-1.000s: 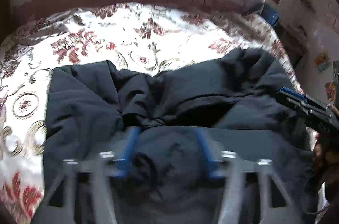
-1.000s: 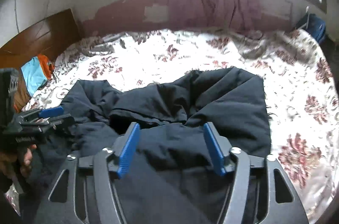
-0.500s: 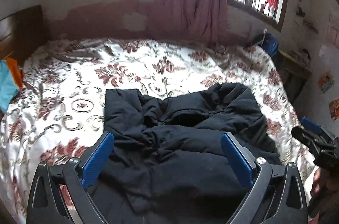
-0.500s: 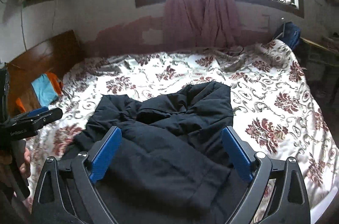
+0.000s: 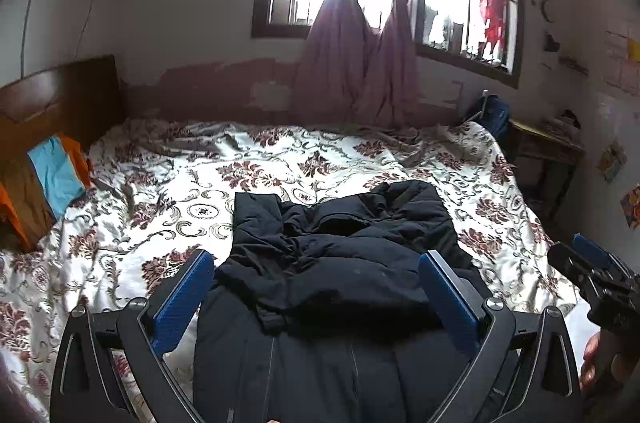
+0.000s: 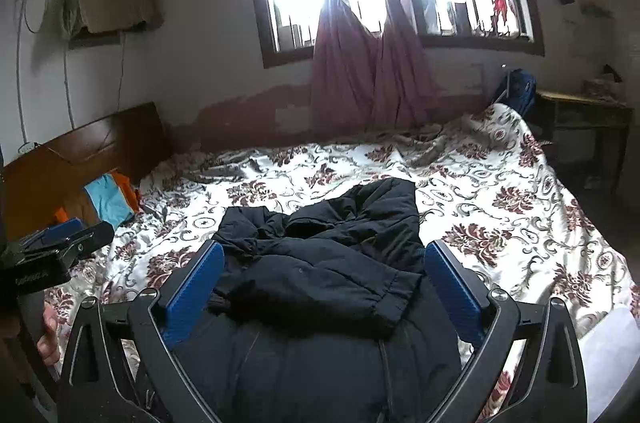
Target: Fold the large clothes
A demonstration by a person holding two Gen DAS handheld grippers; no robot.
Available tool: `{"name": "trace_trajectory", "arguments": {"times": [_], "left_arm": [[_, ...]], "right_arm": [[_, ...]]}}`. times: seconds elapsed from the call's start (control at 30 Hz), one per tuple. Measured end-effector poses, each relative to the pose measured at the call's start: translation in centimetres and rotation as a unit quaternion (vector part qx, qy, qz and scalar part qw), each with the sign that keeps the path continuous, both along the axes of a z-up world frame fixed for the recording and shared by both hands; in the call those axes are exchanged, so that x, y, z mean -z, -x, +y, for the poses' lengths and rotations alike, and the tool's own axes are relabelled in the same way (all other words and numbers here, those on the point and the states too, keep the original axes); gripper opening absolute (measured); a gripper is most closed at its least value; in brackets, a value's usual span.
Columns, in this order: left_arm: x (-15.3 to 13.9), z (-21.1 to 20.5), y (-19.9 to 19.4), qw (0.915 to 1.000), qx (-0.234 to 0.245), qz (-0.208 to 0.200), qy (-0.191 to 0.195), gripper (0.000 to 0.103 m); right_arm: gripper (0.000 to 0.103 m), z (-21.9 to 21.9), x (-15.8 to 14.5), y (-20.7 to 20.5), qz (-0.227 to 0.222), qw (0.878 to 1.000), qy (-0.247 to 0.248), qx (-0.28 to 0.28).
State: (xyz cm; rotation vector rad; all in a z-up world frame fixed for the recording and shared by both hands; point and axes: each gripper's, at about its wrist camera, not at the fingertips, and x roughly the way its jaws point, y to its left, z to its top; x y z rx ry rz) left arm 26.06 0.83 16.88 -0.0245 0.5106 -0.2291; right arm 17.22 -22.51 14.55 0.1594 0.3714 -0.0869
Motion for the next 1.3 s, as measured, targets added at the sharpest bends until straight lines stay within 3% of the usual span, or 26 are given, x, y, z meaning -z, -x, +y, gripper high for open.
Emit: {"name": "trace_trajectory", "arguments": {"times": [0.23, 0.47, 0.8, 1.03, 1.3], "left_arm": [[-0.8, -0.3, 6.0, 0.9998, 0.010, -0.017, -0.008, 0.103], [-0.8, -0.9, 10.5, 0.9983, -0.006, -0.036, -0.046, 0.103], [0.5, 1.8, 12.5, 0.9997, -0.013, -0.018, -0.014, 0.103], [2.6, 5.4, 14.0, 0.9992, -0.026, 0.009, 0.028, 0.103], [4.5, 6.3, 14.2, 0.9985, -0.034, 0.028, 0.032, 0.103]], "right_arm": [[0.101, 0.8, -0.2, 5.5, -0.034, 0.999, 0.007, 0.003], [0.101, 1.7, 1.3, 7.4, -0.023, 0.999, 0.026, -0.011], [0.101, 3.2, 3.3, 9.8, -0.003, 1.000, 0.008, -0.014], [0.101, 4.4, 4.9, 11.3, -0.002, 1.000, 0.028, -0.009], [0.101, 5.4, 7.2, 11.0, 0.012, 0.999, 0.037, -0.011]]}}
